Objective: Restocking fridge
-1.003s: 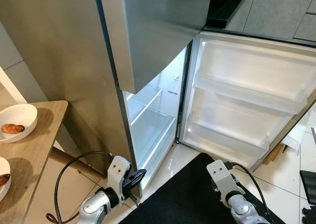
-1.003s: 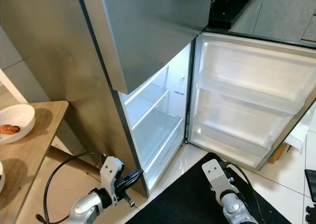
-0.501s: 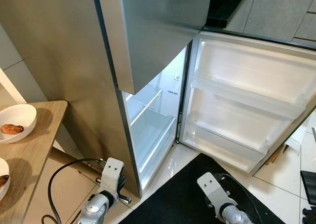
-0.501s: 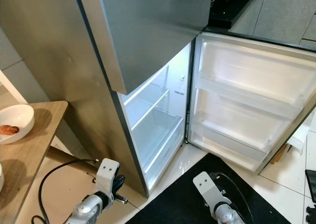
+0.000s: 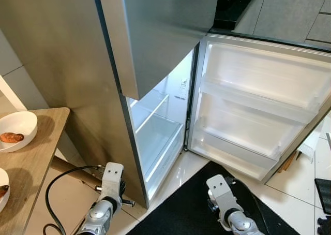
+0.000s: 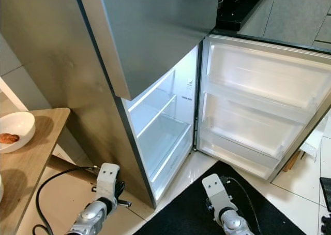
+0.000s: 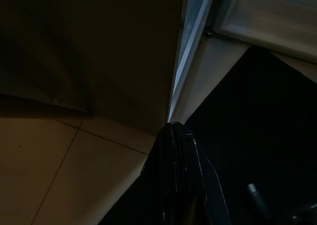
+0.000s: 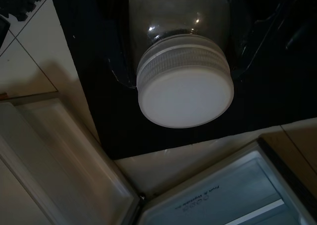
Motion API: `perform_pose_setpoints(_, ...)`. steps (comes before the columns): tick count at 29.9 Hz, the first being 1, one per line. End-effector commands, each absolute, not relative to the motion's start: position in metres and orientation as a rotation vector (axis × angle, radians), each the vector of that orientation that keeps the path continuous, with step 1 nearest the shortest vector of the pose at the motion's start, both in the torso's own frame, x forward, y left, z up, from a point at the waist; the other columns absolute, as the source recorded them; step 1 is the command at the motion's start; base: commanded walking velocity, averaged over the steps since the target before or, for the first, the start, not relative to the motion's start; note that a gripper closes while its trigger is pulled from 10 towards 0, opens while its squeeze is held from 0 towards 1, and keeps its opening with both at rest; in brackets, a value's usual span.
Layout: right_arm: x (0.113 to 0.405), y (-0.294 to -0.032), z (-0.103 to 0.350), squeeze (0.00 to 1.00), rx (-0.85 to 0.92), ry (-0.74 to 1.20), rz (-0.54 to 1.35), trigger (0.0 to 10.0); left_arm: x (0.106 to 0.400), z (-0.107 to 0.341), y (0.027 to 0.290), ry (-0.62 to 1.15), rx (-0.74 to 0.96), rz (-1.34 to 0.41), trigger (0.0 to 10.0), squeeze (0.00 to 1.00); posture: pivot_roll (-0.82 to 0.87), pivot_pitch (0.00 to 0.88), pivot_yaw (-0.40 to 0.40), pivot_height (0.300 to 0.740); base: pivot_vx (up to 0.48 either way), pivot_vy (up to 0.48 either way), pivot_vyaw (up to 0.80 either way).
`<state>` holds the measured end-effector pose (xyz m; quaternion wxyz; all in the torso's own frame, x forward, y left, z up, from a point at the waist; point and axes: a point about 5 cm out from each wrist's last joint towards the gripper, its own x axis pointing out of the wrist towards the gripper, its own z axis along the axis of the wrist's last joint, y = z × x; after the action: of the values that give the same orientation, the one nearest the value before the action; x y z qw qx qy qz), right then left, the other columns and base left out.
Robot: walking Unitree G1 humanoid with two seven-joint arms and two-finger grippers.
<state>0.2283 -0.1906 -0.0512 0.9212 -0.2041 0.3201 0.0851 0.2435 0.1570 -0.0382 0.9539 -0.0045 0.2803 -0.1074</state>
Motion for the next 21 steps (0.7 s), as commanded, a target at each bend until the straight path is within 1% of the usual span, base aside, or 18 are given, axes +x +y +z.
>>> perform_pose_setpoints(1, 0.2278, -0.1874, -0.0516, 0.0, -0.419, 0.652, 0.182, 10.0, 0.2362, -0.0449, 0.1583, 0.61, -0.002, -0.211, 10.0, 0.0, -0.14, 0.057, 0.055, 0.74, 0.0, 0.0, 0.0)
perform_pose_setpoints(11, 0.2246, -0.1884, -0.0532, 0.0, -0.448, 0.654, 0.203, 10.0, 0.2312, -0.047, 0.1577, 0.602, 0.024, -0.244, 10.0, 0.0, -0.15, 0.064, 0.051, 0.74, 0.0, 0.0, 0.0)
perform_pose_setpoints(14, 0.225, -0.1879, -0.0529, 0.0, -0.477, 0.651, 0.222, 10.0, 0.2313, -0.047, 0.1579, 0.603, 0.027, -0.237, 10.0, 0.0, -0.15, 0.065, 0.05, 0.74, 0.0, 0.0, 0.73)
perform_pose_setpoints(18, 0.2248, -0.1879, -0.053, 0.0, -0.472, 0.651, 0.218, 10.0, 0.2321, -0.0463, 0.1579, 0.596, 0.028, -0.235, 10.0, 0.0, -0.15, 0.066, 0.052, 0.74, 0.0, 0.0, 0.75)
perform_pose_setpoints(21, 0.2245, -0.1889, -0.0532, 0.0, -0.438, 0.656, 0.189, 10.0, 0.2326, -0.046, 0.158, 0.595, 0.028, -0.235, 10.0, 0.0, -0.15, 0.066, 0.054, 0.74, 0.0, 0.0, 0.0)
